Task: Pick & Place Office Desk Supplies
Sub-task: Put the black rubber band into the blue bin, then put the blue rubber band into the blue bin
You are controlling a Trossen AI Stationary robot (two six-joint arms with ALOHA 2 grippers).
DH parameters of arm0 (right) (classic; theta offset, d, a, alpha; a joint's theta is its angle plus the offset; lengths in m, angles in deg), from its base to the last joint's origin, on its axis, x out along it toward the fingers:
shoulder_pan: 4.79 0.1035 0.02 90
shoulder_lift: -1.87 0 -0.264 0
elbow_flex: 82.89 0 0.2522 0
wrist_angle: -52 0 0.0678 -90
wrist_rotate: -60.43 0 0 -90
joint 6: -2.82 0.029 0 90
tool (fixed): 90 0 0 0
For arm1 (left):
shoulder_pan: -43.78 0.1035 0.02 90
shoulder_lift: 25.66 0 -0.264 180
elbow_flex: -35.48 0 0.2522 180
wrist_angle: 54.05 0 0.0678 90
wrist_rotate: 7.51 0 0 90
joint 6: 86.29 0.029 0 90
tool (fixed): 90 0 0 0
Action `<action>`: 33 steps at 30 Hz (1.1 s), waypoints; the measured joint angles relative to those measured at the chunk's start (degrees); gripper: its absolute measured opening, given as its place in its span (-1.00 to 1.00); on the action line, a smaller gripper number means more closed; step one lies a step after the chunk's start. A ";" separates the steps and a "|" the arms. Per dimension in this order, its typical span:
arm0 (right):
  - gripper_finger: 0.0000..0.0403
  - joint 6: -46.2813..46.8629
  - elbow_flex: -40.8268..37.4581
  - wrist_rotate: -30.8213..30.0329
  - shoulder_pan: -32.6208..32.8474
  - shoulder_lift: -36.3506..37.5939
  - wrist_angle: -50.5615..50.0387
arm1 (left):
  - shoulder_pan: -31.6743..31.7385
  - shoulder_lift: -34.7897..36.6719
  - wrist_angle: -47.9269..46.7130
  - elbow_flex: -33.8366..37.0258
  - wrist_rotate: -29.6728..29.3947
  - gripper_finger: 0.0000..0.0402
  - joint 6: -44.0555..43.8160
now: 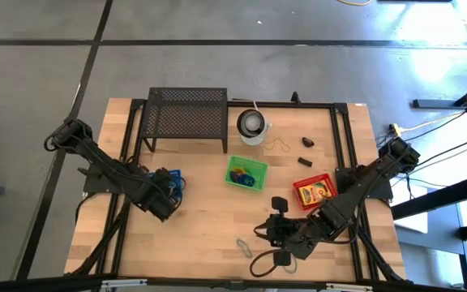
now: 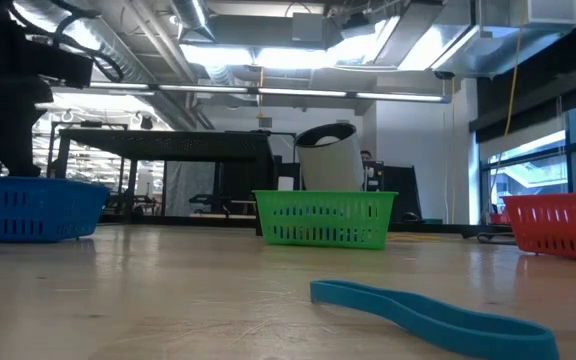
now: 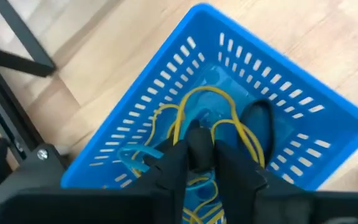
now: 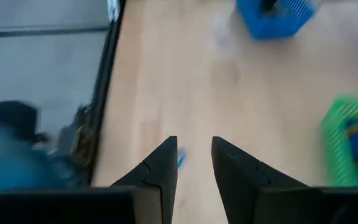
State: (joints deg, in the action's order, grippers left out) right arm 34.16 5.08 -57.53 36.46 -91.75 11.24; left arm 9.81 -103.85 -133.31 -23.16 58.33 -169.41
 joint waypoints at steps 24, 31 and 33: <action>-0.50 34.68 -2.30 6.24 9.08 -0.07 -10.32 | -0.15 0.00 -1.79 -4.86 -5.89 -0.28 7.70; -0.50 47.67 -11.02 16.11 10.43 -0.11 -8.56 | -0.72 0.00 -2.05 -8.05 -10.94 -0.28 8.02; -0.50 45.19 -13.70 16.01 10.79 -0.11 -7.16 | -1.57 0.00 -1.85 -9.32 -12.84 -0.28 8.40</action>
State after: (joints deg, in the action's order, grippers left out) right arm 79.35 -8.62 -41.52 47.25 -91.86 4.08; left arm 8.24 -103.85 -135.15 -32.47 45.49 -161.01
